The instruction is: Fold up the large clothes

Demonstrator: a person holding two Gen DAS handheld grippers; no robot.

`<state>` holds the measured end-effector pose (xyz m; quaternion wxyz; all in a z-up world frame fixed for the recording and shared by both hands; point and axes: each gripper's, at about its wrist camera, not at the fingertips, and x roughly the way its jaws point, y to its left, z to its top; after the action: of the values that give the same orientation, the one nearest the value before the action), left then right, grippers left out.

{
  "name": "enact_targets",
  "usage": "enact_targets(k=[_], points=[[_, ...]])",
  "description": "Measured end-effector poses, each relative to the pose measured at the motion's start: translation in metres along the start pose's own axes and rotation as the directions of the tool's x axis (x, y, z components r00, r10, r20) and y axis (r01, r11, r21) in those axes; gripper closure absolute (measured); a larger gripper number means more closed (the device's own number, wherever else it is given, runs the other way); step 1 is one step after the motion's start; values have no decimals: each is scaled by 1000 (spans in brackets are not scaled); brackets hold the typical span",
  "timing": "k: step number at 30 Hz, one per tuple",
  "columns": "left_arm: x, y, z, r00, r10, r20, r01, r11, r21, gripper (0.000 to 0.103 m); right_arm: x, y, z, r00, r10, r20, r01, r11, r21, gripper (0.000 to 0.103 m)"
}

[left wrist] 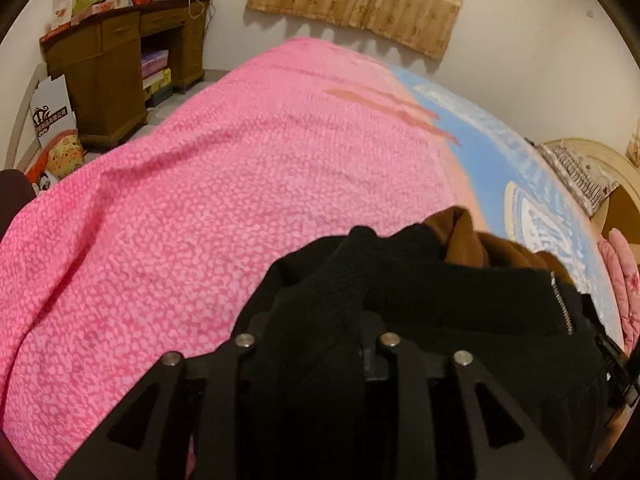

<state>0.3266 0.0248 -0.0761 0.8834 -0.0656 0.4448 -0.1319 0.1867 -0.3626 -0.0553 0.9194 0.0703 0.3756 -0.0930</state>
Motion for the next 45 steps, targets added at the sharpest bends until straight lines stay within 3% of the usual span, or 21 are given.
enact_targets(k=[3, 6, 7, 9, 10, 11, 14, 17, 19, 21, 23, 24, 26, 29, 32, 33, 36, 39, 45], points=[[-1, -5, 0, 1000, 22, 2, -22, 999, 31, 70, -1, -14, -1, 1000, 30, -2, -30, 996, 80, 63], [-12, 5, 2, 999, -52, -13, 52, 999, -8, 62, -12, -40, -1, 989, 146, 28, -148, 965, 215, 62], [-20, 11, 4, 996, -89, -28, 89, 996, -28, 58, -28, -53, -3, 981, 176, 80, -192, 936, 294, 61], [-43, 24, 5, 992, -127, -7, 127, 989, -71, 39, -62, -64, -11, 963, 190, 192, -254, 882, 398, 58], [-59, 31, 3, 993, -117, 34, 119, 989, -86, 22, -76, -61, -12, 957, 185, 223, -263, 879, 398, 58], [-78, 39, 1, 991, -98, 91, 106, 990, -88, 12, -95, -47, -12, 955, 162, 250, -246, 903, 352, 58], [-127, 63, -13, 974, 8, 225, 11, 997, -82, 0, -140, -8, -10, 918, 145, 370, -237, 947, 219, 58], [-139, 82, -26, 976, 50, 214, -30, 995, -95, 0, -153, 12, 8, 911, 123, 393, -217, 955, 204, 58], [-144, 93, -43, 982, 46, 184, -26, 994, -109, 0, -154, 28, 18, 926, 38, 376, -107, 980, 167, 58], [-145, 96, -56, 983, 28, 180, -7, 993, -120, 0, -156, 49, 16, 926, 113, 359, -149, 986, 72, 58], [-150, 94, -77, 980, 21, 196, 7, 990, -140, 0, -151, 88, 8, 933, 209, 292, -207, 978, -38, 69], [-151, 90, -87, 978, 16, 206, 16, 988, -154, 0, -148, 105, 1, 938, 229, 260, -215, 973, -81, 90], [-150, 80, -103, 977, 5, 211, 31, 985, -167, 0, -137, 142, -16, 936, 297, 189, -278, 953, -124, 92], [-143, 63, -121, 978, 16, 206, 24, 982, -188, 0, -107, 172, -36, 931, 348, 106, -340, 936, -87, 92], [-136, 59, -141, 981, 27, 191, 18, 973, -232, 0, -43, 188, -68, 954, 293, -65, -298, 951, -86, 94], [-132, 57, -147, 982, 20, 188, 27, 969, -246, 0, -45, 189, -75, 955, 297, -1, -295, 948, -118, 95], [-125, 55, -162, 982, -28, 185, 82, 954, -288, 0, -46, 190, -75, 953, 304, -7, -303, 947, -110, 95], [-119, 48, -156, 974, -8, 225, 71, 958, -276, 0, -47, 185, -76, 942, 335, 1, -334, 939, -86, 95], [-97, 60, -127, 949, -114, 294, 235, 877, -418, 0, -46, 181, -77, 937, 349, 10, -347, 934, -80, 95]])
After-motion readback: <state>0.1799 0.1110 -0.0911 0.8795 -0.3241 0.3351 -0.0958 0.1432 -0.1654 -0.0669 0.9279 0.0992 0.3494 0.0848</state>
